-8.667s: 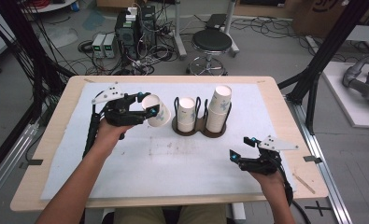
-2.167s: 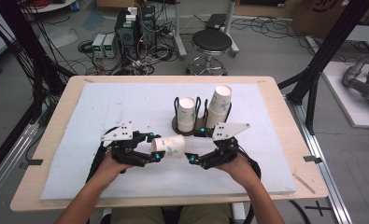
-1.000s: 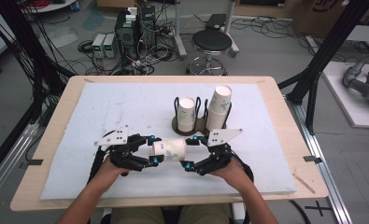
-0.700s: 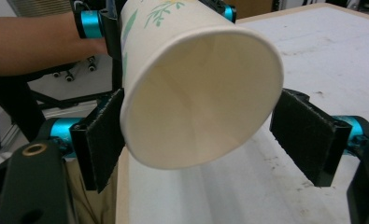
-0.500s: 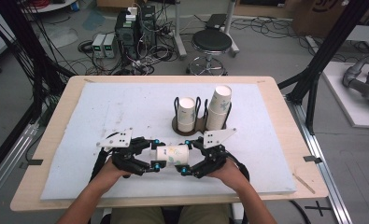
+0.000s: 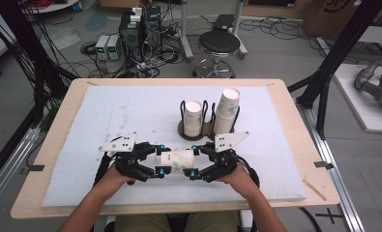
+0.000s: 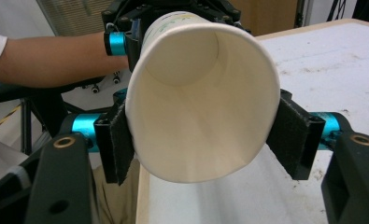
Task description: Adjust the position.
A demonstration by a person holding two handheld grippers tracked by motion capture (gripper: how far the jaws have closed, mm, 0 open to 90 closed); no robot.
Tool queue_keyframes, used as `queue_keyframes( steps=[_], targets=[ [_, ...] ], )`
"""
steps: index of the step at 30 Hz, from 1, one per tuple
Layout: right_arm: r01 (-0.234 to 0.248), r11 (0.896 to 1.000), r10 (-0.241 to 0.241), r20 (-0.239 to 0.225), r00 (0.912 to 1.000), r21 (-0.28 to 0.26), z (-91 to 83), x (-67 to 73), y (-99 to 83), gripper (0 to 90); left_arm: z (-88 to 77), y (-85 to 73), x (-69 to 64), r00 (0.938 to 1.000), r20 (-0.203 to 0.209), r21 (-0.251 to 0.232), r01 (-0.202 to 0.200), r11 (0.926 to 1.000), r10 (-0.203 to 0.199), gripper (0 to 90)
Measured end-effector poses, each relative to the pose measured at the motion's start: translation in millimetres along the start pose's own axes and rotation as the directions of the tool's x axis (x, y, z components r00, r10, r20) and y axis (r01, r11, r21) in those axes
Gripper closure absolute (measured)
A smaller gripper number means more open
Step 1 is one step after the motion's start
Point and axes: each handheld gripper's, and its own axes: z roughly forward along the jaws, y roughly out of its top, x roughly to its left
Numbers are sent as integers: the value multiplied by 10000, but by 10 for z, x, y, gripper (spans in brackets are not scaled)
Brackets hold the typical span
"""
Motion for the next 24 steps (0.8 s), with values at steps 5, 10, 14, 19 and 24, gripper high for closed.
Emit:
queue_keyframes(
  steps=[5,10,14,19,24],
  targets=[
    [13,10000,-13,12,10000,75,-6,2,2,345,5,-2,-3,10000,-25,39,-13,10000,13,372],
    [45,9996,-48,110,9999,288,-16,7,16,359,24,0,-12,9991,-432,395,31,9992,-14,342],
    [-15,9983,-9,419,9991,576,-31,3,21,359,34,19,-16,9943,-1059,887,246,9958,-151,153],
    [-102,9951,20,833,9965,984,-73,4,53,357,-12,62,-19,9896,-1409,1358,-79,9907,273,153],
    [66,9857,-256,1108,9935,1683,-82,12,138,357,-63,112,-31,9816,-1756,1826,-429,9822,755,153]
  ],
)
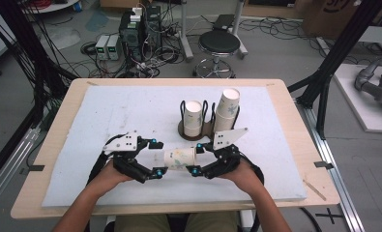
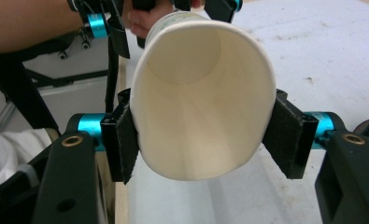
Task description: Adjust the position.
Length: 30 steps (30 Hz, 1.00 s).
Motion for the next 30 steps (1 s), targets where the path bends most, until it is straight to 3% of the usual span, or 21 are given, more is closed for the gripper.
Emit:
queue_keyframes(
  steps=[5,10,22,28,30],
  targets=[
    [209,9971,-205,-68,9998,732,25,-23,120,354,-20,31,-10,9995,-168,264,-244,9994,248,153],
    [470,9865,-452,-151,9989,1567,64,-32,256,353,-16,39,-14,9993,-161,400,-343,9986,349,156],
    [1151,9467,-1059,-466,9933,3008,153,-22,506,349,1,30,-26,9989,-238,772,-390,9963,410,160],
    [1323,9279,-1166,-659,9910,3487,198,-17,566,348,32,27,-43,9987,-79,1026,-493,9935,504,163],
    [1394,9166,-1247,-635,9902,3747,212,-14,587,348,47,28,-57,9981,-35,1228,-605,9906,614,164]
  ],
)
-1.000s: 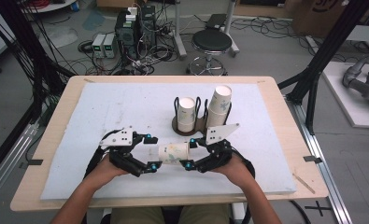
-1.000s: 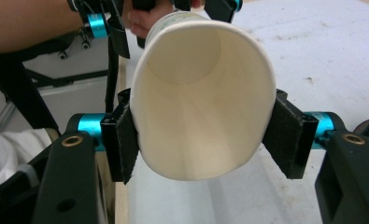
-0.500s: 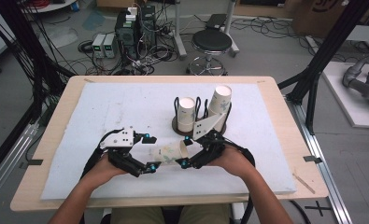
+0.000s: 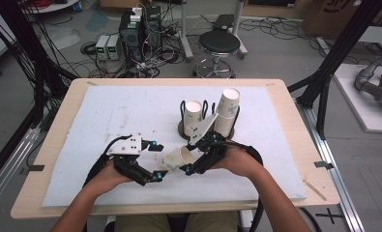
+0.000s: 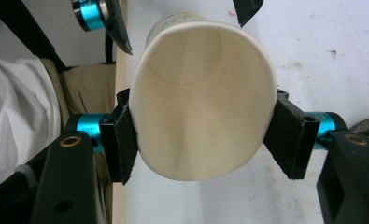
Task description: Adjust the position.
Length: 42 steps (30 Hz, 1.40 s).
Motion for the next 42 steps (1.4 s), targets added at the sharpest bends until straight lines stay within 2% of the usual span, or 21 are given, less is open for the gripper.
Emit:
queue_keyframes(
  steps=[3,8,10,15,17,25,32,36,40,42],
  targets=[
    [175,9996,-176,45,9998,233,10,2,51,348,28,7,-18,9998,37,300,-201,9993,200,165],
    [476,9938,-479,14,9988,1007,49,20,152,348,60,8,-36,9994,63,568,-356,9977,353,171],
    [726,9884,-736,26,9973,1331,71,24,198,347,64,7,-35,9994,72,645,-354,9973,350,177],
    [935,9741,-948,-36,9955,2057,112,49,313,345,68,4,-37,9995,113,750,-314,9967,307,199],
    [1071,9682,-1076,-104,9941,2263,133,53,358,345,73,4,-37,9995,117,820,-315,9961,307,201],
    [1568,9272,-1631,-102,9866,3403,207,79,528,344,116,10,-59,9985,213,1342,-530,9895,506,227],
    [1655,9145,-1669,-284,9856,3692,261,100,593,343,136,1,-58,9985,202,1527,-533,9868,508,255],
    [1690,9113,-1696,-318,9850,3755,278,103,597,342,137,-1,-52,9987,146,1635,-503,9853,486,286],
    [1679,9102,-1683,-323,9852,3786,297,107,597,341,153,-6,-54,9986,298,1727,-488,9838,443,313],
    [1711,9061,-1706,-358,9847,3869,309,112,597,342,163,-8,-58,9983,398,1834,-489,9818,423,332]
  ],
)
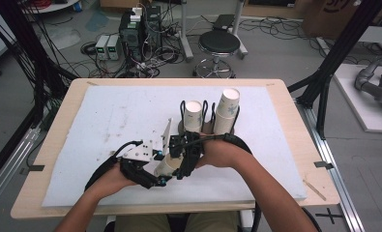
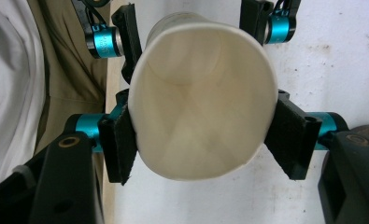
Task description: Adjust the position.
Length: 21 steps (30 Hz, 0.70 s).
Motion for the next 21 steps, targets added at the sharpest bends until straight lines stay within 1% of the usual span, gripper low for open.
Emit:
queue_keyframes(
  steps=[2,3,5,7,11,13,14,15,16,17,19,20,21],
  targets=[
    [43,10000,-43,5,10000,33,11,0,2,342,8,-1,-1,10000,54,59,-57,10000,57,362],
    [30,10000,-30,17,10000,85,11,2,3,342,15,-2,-4,10000,63,30,13,10000,-13,362],
    [42,10000,-42,-27,10000,88,20,1,6,342,15,-2,4,10000,80,93,1,10000,-2,365],
    [0,9999,0,-14,10000,110,16,1,7,342,19,-7,4,9999,122,39,94,9999,-94,365],
    [-8,10000,9,-29,10000,96,18,-5,6,341,26,-12,10,9998,136,41,112,9999,-112,367],
    [-26,10000,26,-48,10000,17,26,-10,-1,321,26,-15,8,9997,95,-46,223,9997,-222,363],
    [-125,9999,125,-24,9999,-116,24,-10,-8,310,20,-17,17,9997,95,-83,220,9997,-219,359],
    [-228,9993,228,-8,9997,-286,18,-15,-22,298,13,-21,20,9995,112,-156,299,9994,-297,355],
    [-304,9982,301,-63,9995,-513,12,-22,-35,288,7,-27,27,9995,79,-197,301,9994,-299,353],
    [-386,9962,380,-100,9992,-775,3,-32,-53,267,1,-37,35,9993,47,-213,385,9990,-384,352],
    [-642,9907,651,35,9979,-1198,-38,-39,-93,237,-4,-66,56,9982,-7,-385,602,9974,-603,345],
    [-709,9853,734,110,9972,-1556,-59,-44,-123,231,-11,-80,71,9975,-57,-472,696,9965,-700,339],
    [-835,9775,873,115,9961,-1938,-86,-52,-160,230,-16,-95,82,9962,-81,-616,858,9944,-865,334]
  ],
)
